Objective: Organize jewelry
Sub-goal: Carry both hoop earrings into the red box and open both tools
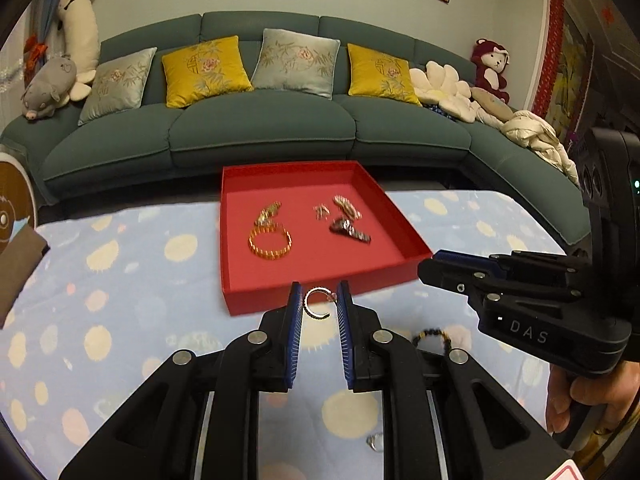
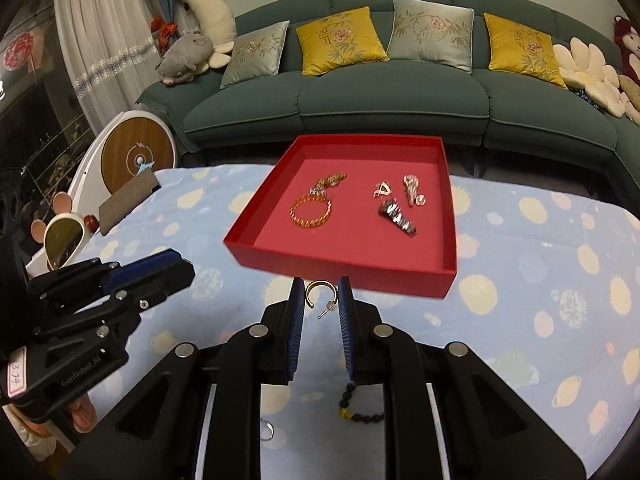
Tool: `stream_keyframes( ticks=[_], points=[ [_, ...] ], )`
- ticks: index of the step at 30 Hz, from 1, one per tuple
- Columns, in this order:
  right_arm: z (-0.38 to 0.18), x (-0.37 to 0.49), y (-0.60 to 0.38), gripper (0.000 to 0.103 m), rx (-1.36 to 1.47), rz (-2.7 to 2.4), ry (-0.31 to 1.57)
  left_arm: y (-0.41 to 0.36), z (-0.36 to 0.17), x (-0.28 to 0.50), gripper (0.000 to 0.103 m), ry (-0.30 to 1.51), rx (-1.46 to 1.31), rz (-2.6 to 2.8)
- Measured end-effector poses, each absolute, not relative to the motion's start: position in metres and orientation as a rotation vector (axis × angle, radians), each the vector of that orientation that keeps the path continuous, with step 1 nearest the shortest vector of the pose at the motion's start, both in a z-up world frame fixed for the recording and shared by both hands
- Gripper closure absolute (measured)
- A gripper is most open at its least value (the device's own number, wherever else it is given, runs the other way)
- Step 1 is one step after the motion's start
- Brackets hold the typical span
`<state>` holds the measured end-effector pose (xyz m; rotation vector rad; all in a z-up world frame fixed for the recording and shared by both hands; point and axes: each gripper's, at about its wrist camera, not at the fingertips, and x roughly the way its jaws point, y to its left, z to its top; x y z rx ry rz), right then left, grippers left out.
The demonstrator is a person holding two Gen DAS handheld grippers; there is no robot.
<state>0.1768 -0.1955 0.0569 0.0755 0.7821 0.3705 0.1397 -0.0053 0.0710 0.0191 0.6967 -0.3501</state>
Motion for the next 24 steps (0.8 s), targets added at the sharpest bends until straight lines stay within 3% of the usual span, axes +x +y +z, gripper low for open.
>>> stream_keyframes(
  ticks=[8, 16, 24],
  points=[
    [0.077, 0.266, -0.197, 0.086, 0.089, 0.307, 0.751, -0.018, 0.092, 0.239, 0.088, 0.680, 0.048, -0.290],
    [0.055, 0.350, -0.180, 0.086, 0.128, 0.302, 0.823, -0.021, 0.064, 0.329, 0.088, 0.768, 0.023, -0.232],
    [0.021, 0.391, -0.170, 0.086, 0.133, 0.288, 0.895, -0.018, 0.031, 0.369, 0.088, 0.820, 0.048, -0.184]
  ],
)
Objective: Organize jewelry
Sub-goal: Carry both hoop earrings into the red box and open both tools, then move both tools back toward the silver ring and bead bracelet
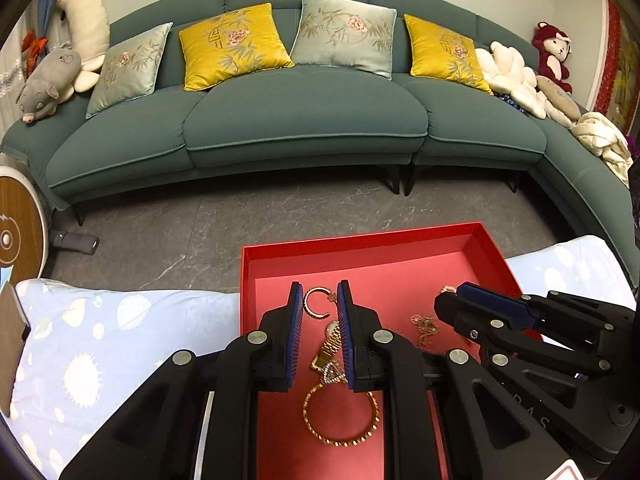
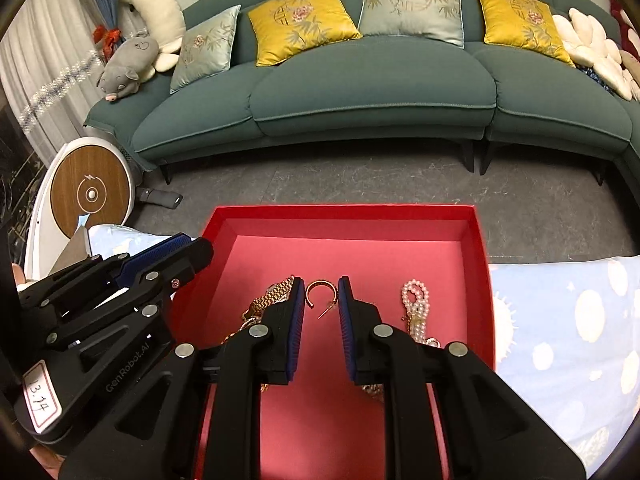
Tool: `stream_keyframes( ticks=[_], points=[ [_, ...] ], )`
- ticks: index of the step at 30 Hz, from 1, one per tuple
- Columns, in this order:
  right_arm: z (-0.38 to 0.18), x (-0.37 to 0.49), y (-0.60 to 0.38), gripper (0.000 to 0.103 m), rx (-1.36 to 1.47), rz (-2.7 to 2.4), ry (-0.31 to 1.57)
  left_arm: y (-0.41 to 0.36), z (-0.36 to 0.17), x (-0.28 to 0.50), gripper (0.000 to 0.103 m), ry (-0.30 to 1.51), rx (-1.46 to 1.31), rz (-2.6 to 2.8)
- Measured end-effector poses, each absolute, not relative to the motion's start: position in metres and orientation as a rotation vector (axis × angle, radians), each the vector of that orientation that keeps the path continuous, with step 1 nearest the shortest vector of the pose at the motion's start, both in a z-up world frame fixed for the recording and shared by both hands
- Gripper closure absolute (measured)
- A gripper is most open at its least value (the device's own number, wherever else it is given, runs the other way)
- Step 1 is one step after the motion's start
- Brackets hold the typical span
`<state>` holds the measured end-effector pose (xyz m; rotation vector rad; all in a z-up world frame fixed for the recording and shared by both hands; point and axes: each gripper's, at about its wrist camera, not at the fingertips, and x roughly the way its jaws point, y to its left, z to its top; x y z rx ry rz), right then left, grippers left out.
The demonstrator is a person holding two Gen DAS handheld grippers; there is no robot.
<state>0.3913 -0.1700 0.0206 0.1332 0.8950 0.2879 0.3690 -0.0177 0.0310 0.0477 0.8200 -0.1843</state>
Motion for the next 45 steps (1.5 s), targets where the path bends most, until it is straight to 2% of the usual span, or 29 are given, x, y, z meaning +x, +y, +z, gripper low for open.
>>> stream_keyframes(
  ticks=[8, 10, 11, 13, 19, 25, 30, 33, 39, 45],
  points=[
    [0.008, 0.405, -0.163, 0.085, 0.127, 0.284, 0.910, -0.011, 0.016, 0.383, 0.085, 0.845, 0.026, -0.149],
    [0.008, 0.405, -0.165, 0.082, 0.132, 0.279, 0.901, -0.008, 0.016, 0.382, 0.067, 0.848, 0.000, -0.142],
    [0.009, 0.405, -0.167, 0.076, 0.143, 0.278, 0.891, -0.007, 0.017, 0.381, 0.054, 0.836, -0.005, -0.119],
    [0.013, 0.401, -0.172, 0.069, 0.164, 0.277, 0.864, -0.005, 0.022, 0.376, 0.053, 0.801, -0.009, -0.120],
    [0.050, 0.364, -0.192, 0.069, 0.189, 0.300, 0.777, 0.007, 0.054, 0.339, 0.053, 0.749, -0.011, -0.146],
    [0.101, 0.279, -0.218, 0.069, 0.156, 0.306, 0.694, 0.023, 0.100, 0.268, 0.053, 0.717, -0.020, -0.183],
    [0.116, 0.207, -0.239, 0.068, 0.157, 0.307, 0.706, 0.028, 0.117, 0.199, 0.052, 0.725, -0.039, -0.228],
    [0.108, 0.170, -0.242, 0.067, 0.112, 0.274, 0.722, 0.028, 0.111, 0.163, 0.042, 0.755, -0.056, -0.249],
    [0.066, 0.127, -0.244, 0.067, 0.119, 0.235, 0.803, 0.020, 0.066, 0.112, 0.042, 0.833, -0.106, -0.246],
    [0.031, 0.114, -0.243, 0.067, 0.129, 0.214, 0.853, -0.002, 0.025, 0.083, 0.042, 0.882, -0.014, -0.261]
  ],
)
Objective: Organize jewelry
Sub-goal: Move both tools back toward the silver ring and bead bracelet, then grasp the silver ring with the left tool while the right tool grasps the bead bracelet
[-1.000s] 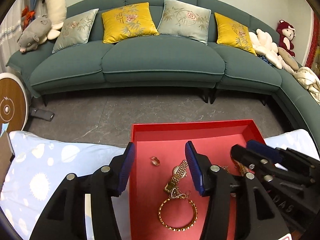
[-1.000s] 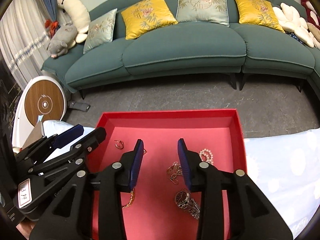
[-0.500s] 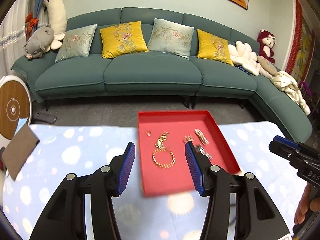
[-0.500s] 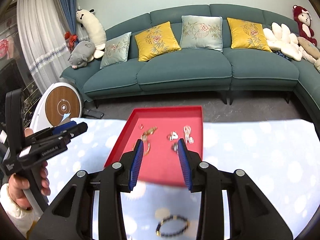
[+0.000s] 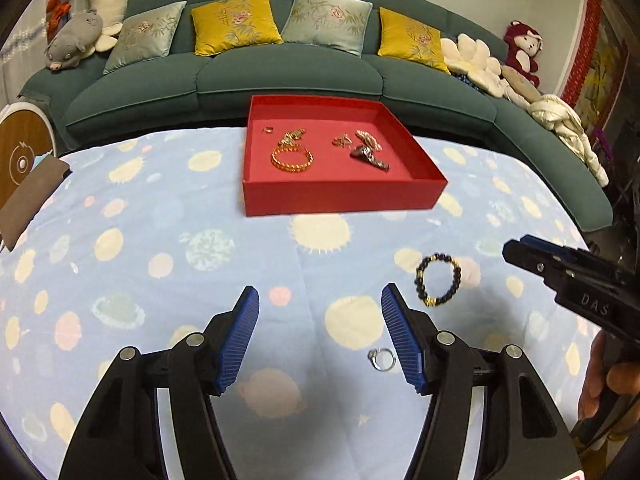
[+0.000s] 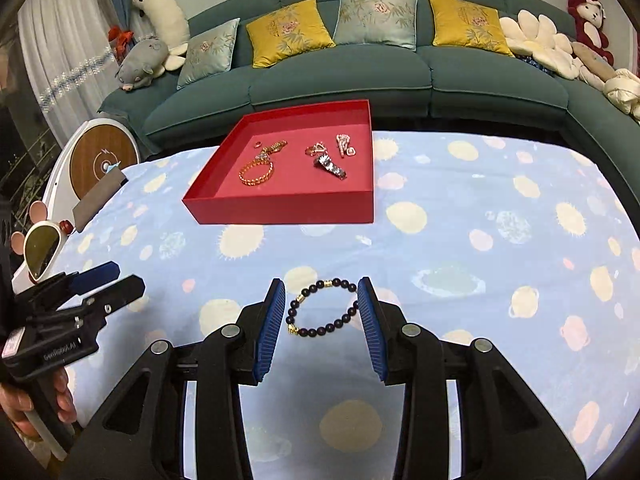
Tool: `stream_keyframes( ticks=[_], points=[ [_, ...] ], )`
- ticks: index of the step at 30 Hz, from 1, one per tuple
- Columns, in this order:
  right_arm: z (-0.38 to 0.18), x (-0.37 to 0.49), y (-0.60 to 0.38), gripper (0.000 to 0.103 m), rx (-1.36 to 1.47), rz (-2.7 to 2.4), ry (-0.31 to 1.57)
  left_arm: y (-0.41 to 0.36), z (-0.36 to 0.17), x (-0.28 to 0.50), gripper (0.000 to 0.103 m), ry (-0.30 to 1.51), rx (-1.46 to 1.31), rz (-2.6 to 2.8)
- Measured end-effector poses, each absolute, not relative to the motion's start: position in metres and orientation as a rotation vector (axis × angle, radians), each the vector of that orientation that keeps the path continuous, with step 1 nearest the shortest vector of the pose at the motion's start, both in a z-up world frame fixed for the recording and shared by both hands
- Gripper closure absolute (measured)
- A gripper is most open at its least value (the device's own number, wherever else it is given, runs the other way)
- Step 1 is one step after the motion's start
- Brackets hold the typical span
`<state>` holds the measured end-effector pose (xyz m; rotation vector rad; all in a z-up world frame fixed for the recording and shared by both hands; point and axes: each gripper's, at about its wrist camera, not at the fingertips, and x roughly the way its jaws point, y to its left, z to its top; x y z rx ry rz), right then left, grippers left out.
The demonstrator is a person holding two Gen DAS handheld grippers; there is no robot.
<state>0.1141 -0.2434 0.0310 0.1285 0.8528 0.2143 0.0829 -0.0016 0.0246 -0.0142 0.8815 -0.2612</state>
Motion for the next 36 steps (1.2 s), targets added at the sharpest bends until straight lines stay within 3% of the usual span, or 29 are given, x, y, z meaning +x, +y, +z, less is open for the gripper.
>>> stream_keyframes(
  ticks=[12, 25, 32, 34, 36],
  points=[
    [-0.024, 0.139, -0.237, 0.067, 0.042, 0.153, 0.918, -0.036, -0.043, 0.078, 0.042, 0.971, 0.078, -0.306],
    [-0.048, 0.158, -0.233, 0.068, -0.001, 0.145, 0.970, -0.040, -0.053, 0.076, 0.046, 0.947, 0.141, -0.310],
    [-0.049, 0.158, -0.230, 0.079, -0.016, 0.144, 0.963, -0.038, -0.053, 0.074, 0.061, 0.917, 0.151, -0.300],
    [-0.049, 0.157, -0.229, 0.083, -0.022, 0.145, 0.961, -0.038, -0.053, 0.073, 0.069, 0.910, 0.154, -0.299],
    [-0.049, 0.157, -0.228, 0.093, -0.023, 0.153, 0.963, -0.038, -0.052, 0.072, 0.084, 0.907, 0.156, -0.305]
  ],
)
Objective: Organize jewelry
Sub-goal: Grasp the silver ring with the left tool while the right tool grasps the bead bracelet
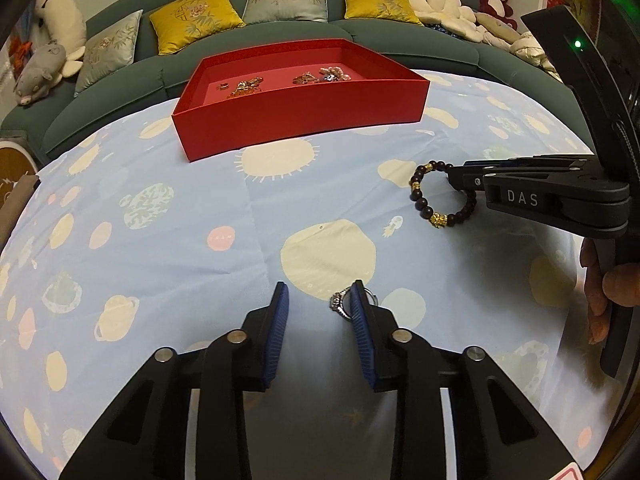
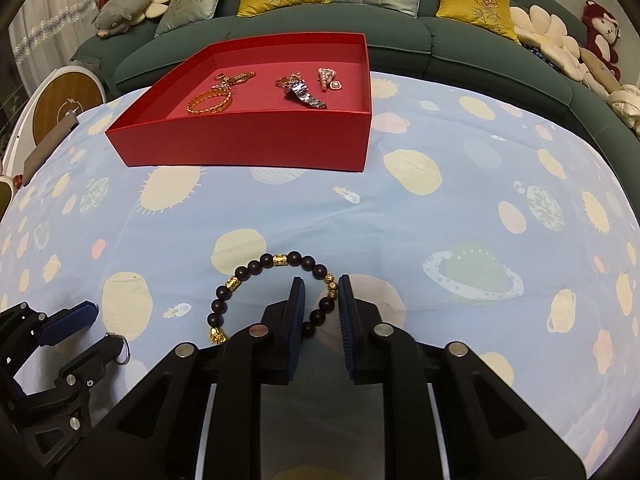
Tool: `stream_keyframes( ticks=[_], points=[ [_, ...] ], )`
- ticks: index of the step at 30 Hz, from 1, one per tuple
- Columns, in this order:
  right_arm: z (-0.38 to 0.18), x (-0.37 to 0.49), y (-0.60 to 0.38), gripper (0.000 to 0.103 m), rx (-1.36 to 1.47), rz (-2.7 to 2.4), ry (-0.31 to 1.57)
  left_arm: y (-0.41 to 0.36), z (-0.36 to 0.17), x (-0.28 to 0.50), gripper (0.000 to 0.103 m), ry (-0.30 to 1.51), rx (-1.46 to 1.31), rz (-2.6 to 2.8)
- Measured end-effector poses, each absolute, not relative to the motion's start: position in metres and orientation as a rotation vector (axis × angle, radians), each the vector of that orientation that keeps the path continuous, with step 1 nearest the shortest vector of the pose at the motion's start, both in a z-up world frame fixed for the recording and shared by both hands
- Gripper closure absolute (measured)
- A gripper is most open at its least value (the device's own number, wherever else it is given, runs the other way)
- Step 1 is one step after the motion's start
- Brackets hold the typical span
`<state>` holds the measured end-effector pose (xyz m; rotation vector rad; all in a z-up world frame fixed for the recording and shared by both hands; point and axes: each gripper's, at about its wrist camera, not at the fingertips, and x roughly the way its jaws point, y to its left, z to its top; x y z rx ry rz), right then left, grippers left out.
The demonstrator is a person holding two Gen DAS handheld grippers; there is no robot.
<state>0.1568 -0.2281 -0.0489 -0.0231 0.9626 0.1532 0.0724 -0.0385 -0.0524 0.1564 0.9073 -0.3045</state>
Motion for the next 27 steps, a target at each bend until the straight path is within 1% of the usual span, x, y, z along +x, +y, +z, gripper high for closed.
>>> stream_keyframes(
  ticks=[2, 9, 15, 27],
  points=[
    [-0.048, 0.156, -0.227, 0.095, -0.020, 0.162, 0.965, -0.039, -0.052, 0.072, 0.096, 0.910, 0.153, -0.322],
    [-0.038, 0.152, -0.230, 0.096, 0.005, 0.178, 0.944, -0.042, -0.047, 0.073, 0.098, 0.917, 0.126, -0.365],
    [-0.012, 0.145, -0.233, 0.096, 0.034, 0.201, 0.880, -0.037, -0.031, 0.073, 0.098, 0.890, 0.088, -0.366],
    [0.052, 0.138, -0.236, 0.096, 0.093, 0.262, 0.747, -0.017, 0.044, 0.091, 0.098, 0.754, -0.005, -0.366]
  ],
)
